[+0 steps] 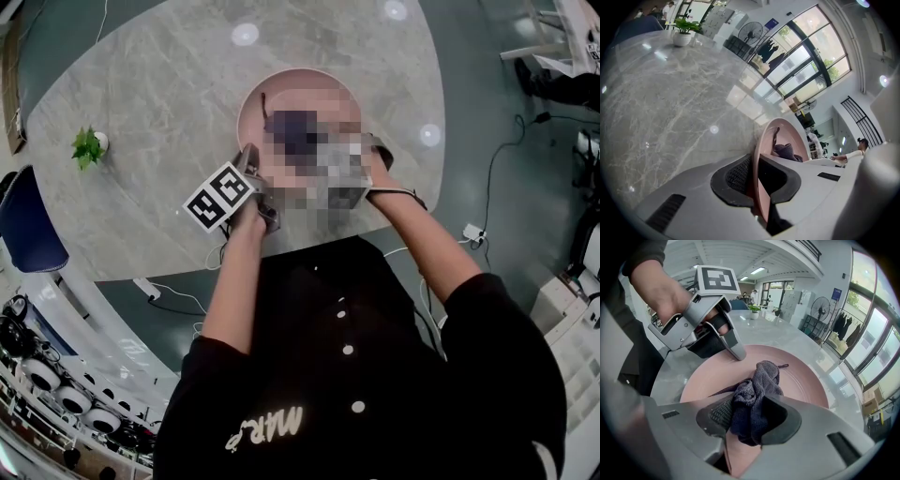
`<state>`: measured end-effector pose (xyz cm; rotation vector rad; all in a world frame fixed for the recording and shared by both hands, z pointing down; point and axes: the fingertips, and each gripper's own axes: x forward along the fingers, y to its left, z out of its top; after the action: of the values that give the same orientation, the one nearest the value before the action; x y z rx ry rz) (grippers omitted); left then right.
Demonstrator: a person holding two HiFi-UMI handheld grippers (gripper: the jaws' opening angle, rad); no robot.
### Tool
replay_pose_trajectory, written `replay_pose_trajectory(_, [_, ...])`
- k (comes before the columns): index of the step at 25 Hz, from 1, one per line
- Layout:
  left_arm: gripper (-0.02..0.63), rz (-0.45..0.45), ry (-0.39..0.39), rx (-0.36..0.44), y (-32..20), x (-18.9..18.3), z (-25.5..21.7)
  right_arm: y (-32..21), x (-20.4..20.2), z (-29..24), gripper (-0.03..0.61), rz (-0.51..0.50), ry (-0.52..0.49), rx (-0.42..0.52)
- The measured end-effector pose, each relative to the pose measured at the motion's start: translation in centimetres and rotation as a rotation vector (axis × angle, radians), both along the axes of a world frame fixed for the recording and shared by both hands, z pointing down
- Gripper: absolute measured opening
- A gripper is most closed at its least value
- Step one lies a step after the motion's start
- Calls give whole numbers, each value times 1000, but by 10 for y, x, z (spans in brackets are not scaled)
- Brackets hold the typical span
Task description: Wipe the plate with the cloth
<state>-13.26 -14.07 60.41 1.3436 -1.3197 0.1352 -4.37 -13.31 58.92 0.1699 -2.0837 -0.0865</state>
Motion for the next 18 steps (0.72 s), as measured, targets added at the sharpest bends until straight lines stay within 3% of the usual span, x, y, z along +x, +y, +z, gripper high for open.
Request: replay_pose_trajectory(18, [40, 15, -31, -2, 0, -2, 0, 0, 43, 3, 141, 7, 79, -8])
